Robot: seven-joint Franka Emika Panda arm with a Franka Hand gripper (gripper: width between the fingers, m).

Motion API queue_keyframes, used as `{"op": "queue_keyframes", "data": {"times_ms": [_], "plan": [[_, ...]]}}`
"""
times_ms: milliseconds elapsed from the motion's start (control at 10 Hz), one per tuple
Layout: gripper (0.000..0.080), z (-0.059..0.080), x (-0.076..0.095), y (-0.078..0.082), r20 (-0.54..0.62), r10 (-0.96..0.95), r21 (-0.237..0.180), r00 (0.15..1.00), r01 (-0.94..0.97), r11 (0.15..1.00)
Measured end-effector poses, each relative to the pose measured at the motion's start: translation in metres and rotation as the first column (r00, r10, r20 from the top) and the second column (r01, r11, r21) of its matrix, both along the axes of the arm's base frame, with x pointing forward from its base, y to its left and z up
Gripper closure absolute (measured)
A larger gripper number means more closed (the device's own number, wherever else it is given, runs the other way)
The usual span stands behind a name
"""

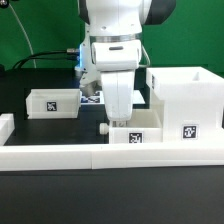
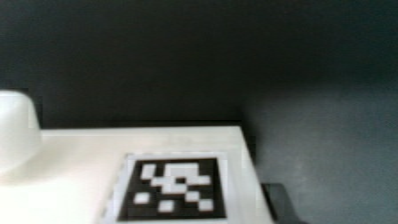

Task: Assemble drawer

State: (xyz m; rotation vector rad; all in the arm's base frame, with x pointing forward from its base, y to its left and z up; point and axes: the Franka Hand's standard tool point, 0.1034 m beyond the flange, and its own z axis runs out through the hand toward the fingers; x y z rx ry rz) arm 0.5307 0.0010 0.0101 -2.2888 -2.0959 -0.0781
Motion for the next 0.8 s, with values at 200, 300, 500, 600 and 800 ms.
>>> {"op": "queue_keyframes", "data": {"times_ms": [200, 300, 500, 600, 800], "plan": [[0.0757, 0.0, 0.0, -0.0002, 0.0, 0.0, 0.0, 1.0, 0.0, 1.0], [0.0757, 0.0, 0.0, -0.0002, 0.0, 0.0, 0.0, 1.0, 0.0, 1.0], [0.0757, -0.0001, -0.0001, -0.0014, 0.003, 0.025, -0.007, 1.0, -0.025, 1.0], [0.0757, -0.0002, -0.0001, -0.0023, 0.003, 0.034, -0.007, 0.999, -0.034, 0.999], [0.0757, -0.0001, 0.0001, -0.0028, 0.004, 0.031, -0.007, 1.0, -0.031, 1.0]]}}
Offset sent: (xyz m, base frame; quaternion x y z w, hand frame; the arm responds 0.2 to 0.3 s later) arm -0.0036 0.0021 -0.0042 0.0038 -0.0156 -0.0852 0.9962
